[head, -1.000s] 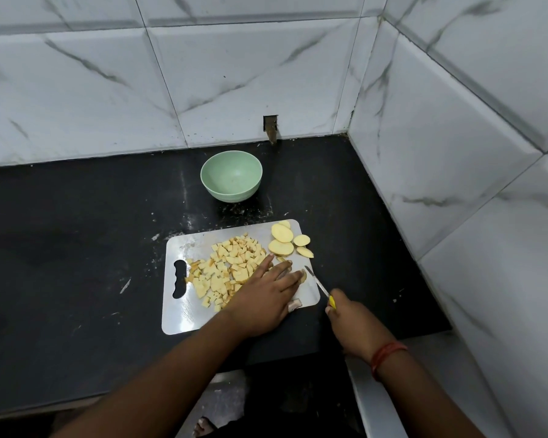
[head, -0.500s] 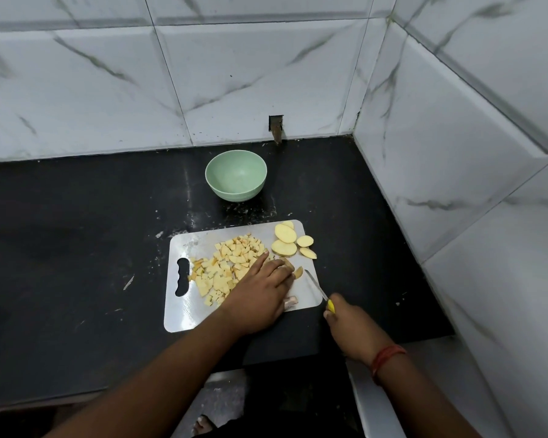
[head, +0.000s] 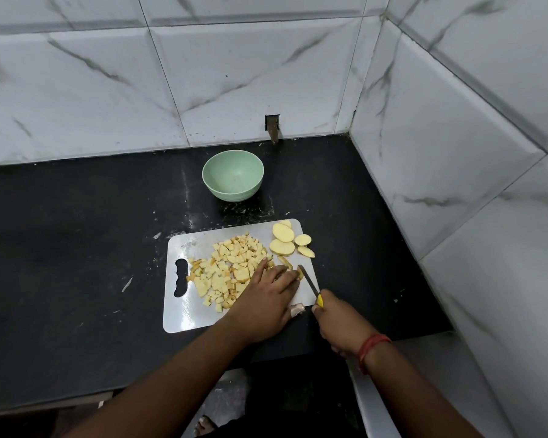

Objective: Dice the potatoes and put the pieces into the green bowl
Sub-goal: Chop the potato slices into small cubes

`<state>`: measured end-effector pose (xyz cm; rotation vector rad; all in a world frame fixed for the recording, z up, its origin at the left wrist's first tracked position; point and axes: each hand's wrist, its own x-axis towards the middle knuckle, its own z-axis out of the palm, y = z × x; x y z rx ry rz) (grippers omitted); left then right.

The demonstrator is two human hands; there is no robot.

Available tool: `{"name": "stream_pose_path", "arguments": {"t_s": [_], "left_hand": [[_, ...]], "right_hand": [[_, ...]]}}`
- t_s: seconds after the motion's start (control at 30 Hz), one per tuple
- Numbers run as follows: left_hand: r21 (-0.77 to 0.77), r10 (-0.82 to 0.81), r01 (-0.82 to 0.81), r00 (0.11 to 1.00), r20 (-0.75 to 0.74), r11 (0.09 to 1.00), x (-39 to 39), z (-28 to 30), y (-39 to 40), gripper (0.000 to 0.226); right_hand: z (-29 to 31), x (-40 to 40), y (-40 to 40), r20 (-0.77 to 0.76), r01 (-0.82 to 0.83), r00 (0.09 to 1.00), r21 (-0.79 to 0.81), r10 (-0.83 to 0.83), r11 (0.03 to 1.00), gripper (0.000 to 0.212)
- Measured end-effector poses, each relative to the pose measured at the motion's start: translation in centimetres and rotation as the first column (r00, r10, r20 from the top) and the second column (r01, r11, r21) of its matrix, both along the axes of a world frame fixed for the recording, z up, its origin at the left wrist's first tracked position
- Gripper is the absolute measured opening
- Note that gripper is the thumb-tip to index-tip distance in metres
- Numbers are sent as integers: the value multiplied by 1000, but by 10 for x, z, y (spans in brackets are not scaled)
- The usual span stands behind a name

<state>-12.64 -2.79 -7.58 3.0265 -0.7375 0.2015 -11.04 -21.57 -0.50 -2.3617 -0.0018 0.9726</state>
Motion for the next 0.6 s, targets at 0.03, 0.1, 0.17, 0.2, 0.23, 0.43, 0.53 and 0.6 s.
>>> {"name": "stream_pose_path", "arguments": {"t_s": [0.03,0.1,0.17,0.2,0.23,0.43,0.53,0.6], "left_hand": [[1,-4,4,1000,-2,1000,0,0,1,60],[-6,-11,11,1000,-15,1000,1,1,1,60],[-10,-26,25,999,-33,1000,3,1,2,59],[-8,-34,34,999,-40,999,4,1,3,60],[-2,-42,42,998,-42,999,4,2,3,60],[31,-67,67,998,-12,997,6,1,7,62],[38,-73,73,997,-12,997,6,-1,9,61],[48,-80,81,997,-18,996,7,-2,10,62]], "right_hand": [[-1,0,1,-10,1,1000,1,-1,1000,16],[-1,1,1,-17,-6,1000,-1,6,1000,16],[-2,3,2,-12,-9,1000,1,9,1000,17],[-2,4,1,-14,-4,1000,7,4,1000,17],[-2,5,1,-21,2,1000,13,-2,1000,17],[-2,6,0,-38,14,999,17,-13,1000,15],[-2,6,0,4,-25,1000,-4,25,1000,16],[-2,6,0,53,-47,997,-22,48,999,16]]}}
